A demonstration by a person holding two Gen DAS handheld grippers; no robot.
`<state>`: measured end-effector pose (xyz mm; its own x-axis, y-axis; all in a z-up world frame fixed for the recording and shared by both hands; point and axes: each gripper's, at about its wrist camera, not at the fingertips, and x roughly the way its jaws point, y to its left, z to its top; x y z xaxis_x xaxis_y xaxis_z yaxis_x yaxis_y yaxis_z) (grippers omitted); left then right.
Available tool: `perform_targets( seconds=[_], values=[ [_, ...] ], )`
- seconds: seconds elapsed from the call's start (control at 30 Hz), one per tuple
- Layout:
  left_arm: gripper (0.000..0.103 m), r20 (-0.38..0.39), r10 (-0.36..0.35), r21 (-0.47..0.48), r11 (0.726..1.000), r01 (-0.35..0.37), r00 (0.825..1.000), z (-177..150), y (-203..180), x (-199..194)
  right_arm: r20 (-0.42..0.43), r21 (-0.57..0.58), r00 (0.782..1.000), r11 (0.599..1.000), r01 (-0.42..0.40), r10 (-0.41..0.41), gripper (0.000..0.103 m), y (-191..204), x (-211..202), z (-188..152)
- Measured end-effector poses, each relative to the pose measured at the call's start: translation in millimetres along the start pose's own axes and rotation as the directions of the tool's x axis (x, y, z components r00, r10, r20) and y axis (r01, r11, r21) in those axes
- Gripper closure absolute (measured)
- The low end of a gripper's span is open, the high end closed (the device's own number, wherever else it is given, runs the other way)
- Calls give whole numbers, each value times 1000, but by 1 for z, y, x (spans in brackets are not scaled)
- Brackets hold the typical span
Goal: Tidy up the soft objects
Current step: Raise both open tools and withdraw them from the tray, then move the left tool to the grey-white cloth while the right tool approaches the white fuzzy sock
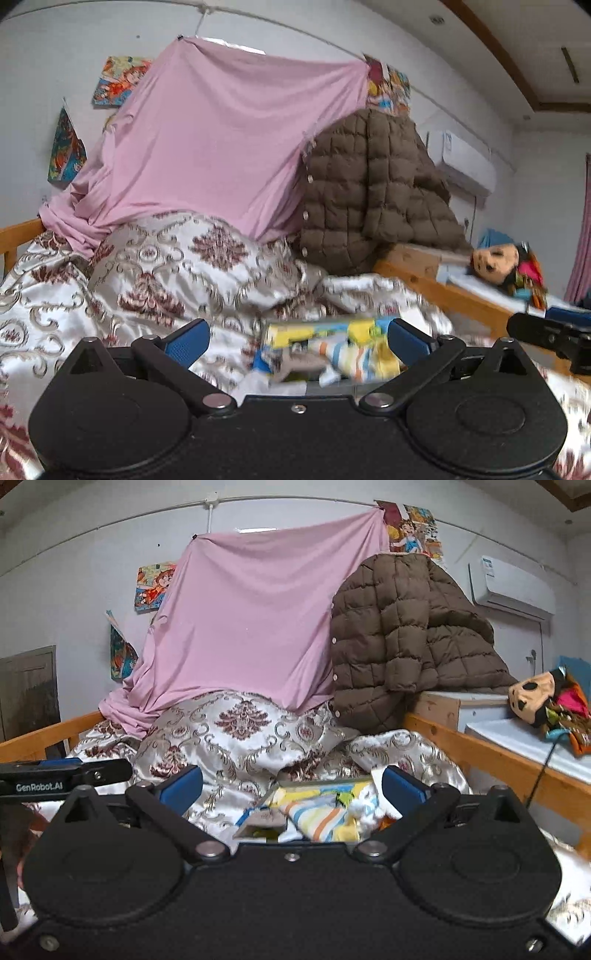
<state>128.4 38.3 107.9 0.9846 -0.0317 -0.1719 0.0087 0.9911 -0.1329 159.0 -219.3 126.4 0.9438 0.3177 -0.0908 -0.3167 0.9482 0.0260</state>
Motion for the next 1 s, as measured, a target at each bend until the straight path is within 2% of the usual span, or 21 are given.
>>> perform_targets(
  seconds=[0.13, 0.33, 0.5, 0.7, 0.9, 1.0],
  values=[
    [1, -79, -4, 14, 1000, 5, 997, -23, 5, -8, -44, 2, 999, 1000, 17, -17, 1, 3, -5, -20],
    [1, -173, 21, -21, 999, -25, 985, -55, 22, -14, -123, -11, 992, 999, 31, -32, 1, 7, -3, -47],
    [1, -237, 44, -18, 999, -50, 970, -75, 29, -11, -200, 52, 979, 998, 42, -31, 1, 7, -1, -64],
    [1, -288, 48, 9, 999, -48, 956, -89, 31, -6, -283, 136, 959, 989, 52, -12, 1, 9, -5, -85],
    [1, -350, 59, 46, 998, -46, 935, -105, 29, 2, -351, 155, 936, 986, 59, -1, 1, 12, -1, -109],
    [1, -389, 78, 69, 996, -55, 918, -112, 28, 9, -365, 154, 931, 986, 58, 2, 1, 15, -2, -119]
  ],
)
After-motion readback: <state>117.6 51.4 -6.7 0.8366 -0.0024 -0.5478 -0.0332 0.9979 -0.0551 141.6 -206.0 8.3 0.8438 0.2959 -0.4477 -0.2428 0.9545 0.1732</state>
